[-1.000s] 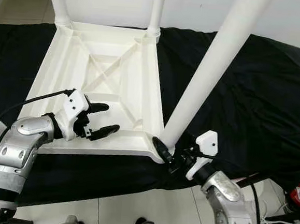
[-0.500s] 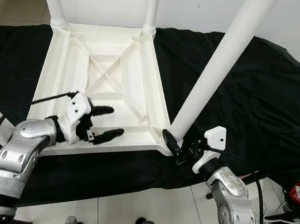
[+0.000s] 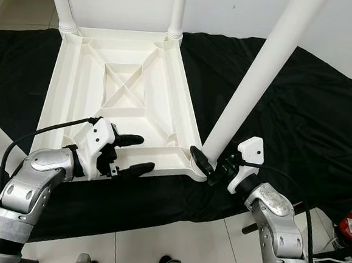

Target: Building children table

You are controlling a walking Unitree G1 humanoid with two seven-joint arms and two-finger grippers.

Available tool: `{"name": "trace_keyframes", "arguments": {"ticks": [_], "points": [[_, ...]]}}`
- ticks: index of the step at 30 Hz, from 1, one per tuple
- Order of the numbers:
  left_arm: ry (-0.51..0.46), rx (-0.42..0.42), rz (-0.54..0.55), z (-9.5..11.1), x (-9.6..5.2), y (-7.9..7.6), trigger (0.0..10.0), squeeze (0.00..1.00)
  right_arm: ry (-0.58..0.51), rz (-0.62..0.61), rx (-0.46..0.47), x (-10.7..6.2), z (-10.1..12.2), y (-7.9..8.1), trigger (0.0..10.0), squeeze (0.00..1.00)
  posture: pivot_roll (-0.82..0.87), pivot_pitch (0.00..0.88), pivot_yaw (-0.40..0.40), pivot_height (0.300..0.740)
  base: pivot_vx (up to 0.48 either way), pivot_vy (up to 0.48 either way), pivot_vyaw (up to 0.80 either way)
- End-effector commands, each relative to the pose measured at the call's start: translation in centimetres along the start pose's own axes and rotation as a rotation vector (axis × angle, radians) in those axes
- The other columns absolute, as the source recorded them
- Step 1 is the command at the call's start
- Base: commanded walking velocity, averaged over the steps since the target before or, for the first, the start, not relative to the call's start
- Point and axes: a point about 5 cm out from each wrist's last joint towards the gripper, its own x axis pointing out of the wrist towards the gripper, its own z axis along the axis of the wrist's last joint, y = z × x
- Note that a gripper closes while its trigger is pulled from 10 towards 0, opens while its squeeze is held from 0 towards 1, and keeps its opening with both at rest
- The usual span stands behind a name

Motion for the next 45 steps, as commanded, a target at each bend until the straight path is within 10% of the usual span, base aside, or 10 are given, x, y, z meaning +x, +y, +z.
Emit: {"name": "trace_keyframes", "arguments": {"ticks": [1,3,4,15,27,37,38,41,42,45], "points": [[0.01,-0.015,0.032,-0.3,0.2,-0.4,10.0,0.0,0.017,0.024,-0.001,-0.1,-0.3,-0.2,4.2,0.0,0.02,0.145,-0.027,0.74,0.0,0.0,0.0],[0.01,-0.015,0.032,-0.3,0.2,-0.4,10.0,0.0,0.017,0.024,-0.001,-0.1,-0.3,-0.2,4.2,0.0,0.02,0.145,-0.027,0.74,0.0,0.0,0.0],[0.011,-0.019,0.035,-0.3,0.2,-0.5,10.0,0.0,0.027,0.032,0.002,-0.1,-0.4,-0.3,0.0,0.0,0.03,0.143,-0.029,0.74,0.0,0.0,0.0],[0.014,-0.025,0.051,-0.3,0.1,-0.3,10.0,0.0,0.029,-0.011,0.019,0.2,-0.6,0.0,0.0,0.0,0.03,0.146,-0.034,0.74,0.0,0.0,0.0],[0.011,-0.038,0.048,-0.3,0.4,-0.6,10.0,0.0,0.08,-0.471,0.074,2.8,-1.3,2.0,0.0,0.0,0.01,0.146,-0.03,0.74,0.0,0.0,0.0],[-0.001,-0.039,0.067,-0.1,0.7,-0.3,10.0,0.0,0.052,-0.616,0.133,5.2,-1.2,4.7,0.0,0.0,0.01,0.14,-0.033,0.74,0.0,0.0,0.0],[-0.002,-0.04,0.071,-0.1,0.7,-0.2,10.0,0.0,0.033,-0.587,0.128,5.3,-0.9,4.8,10.0,0.0,0.01,0.134,-0.03,0.74,0.0,0.0,0.0],[-0.003,-0.038,0.072,-0.1,0.8,-0.1,10.0,0.0,0.02,-0.564,0.115,5.3,-0.6,4.8,10.0,0.0,0.01,0.13,-0.031,0.74,0.0,0.0,0.0],[-0.005,-0.036,0.074,0.0,0.8,0.0,10.0,0.0,0.008,-0.538,0.105,5.2,-0.3,4.7,10.0,1.0,0.01,0.126,-0.032,0.74,0.0,0.0,0.0],[-0.007,-0.033,0.075,0.1,0.9,0.0,10.0,0.0,-0.003,-0.509,0.09,4.9,-0.1,4.4,10.0,1.0,0.01,0.123,-0.033,0.74,0.0,0.0,0.0]]}}
